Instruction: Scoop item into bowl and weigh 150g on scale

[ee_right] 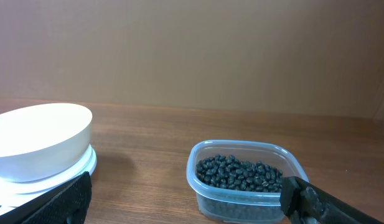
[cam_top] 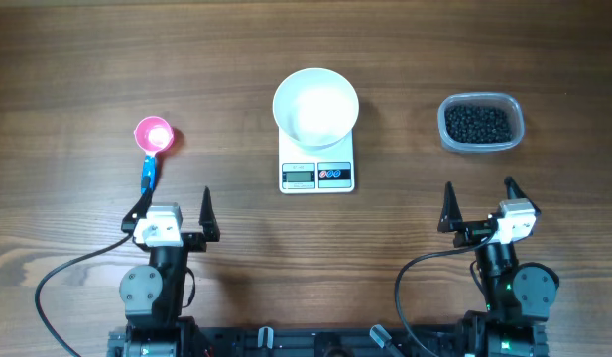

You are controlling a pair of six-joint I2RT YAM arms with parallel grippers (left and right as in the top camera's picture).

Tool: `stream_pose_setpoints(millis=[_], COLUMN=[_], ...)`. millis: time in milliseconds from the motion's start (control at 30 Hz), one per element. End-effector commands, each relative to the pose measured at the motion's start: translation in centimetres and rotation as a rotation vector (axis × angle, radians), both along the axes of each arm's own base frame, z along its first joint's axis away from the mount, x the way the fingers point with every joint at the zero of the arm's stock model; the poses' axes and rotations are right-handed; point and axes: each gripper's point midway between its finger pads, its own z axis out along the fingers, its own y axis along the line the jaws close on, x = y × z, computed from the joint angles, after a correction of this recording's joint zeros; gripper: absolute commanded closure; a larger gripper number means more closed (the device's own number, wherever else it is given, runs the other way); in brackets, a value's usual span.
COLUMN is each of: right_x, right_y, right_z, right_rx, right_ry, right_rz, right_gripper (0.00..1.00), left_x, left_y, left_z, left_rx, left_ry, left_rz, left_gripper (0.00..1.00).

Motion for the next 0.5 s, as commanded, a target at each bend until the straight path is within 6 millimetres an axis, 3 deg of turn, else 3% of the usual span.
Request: stream_pose_setpoints(millis=[0, 467], right_x=[-0.1, -0.2], right_y=[-0.2, 0.9], right_z=[0.3, 0.4], right_rx=[0.002, 0.046], right_ry=[-0.015, -0.016], right_rz=[-0.013, 0.053], right_gripper=[0.0, 0.0], left_x=[0.0, 0.1], left_y=[0.2, 0.3], left_z=[-0.4, 0.1], left_rx=[-0.006, 0.028], left_ry=[0.013, -0.006], left_rz=[0.008, 0.014], left_gripper=[0.0, 0.0])
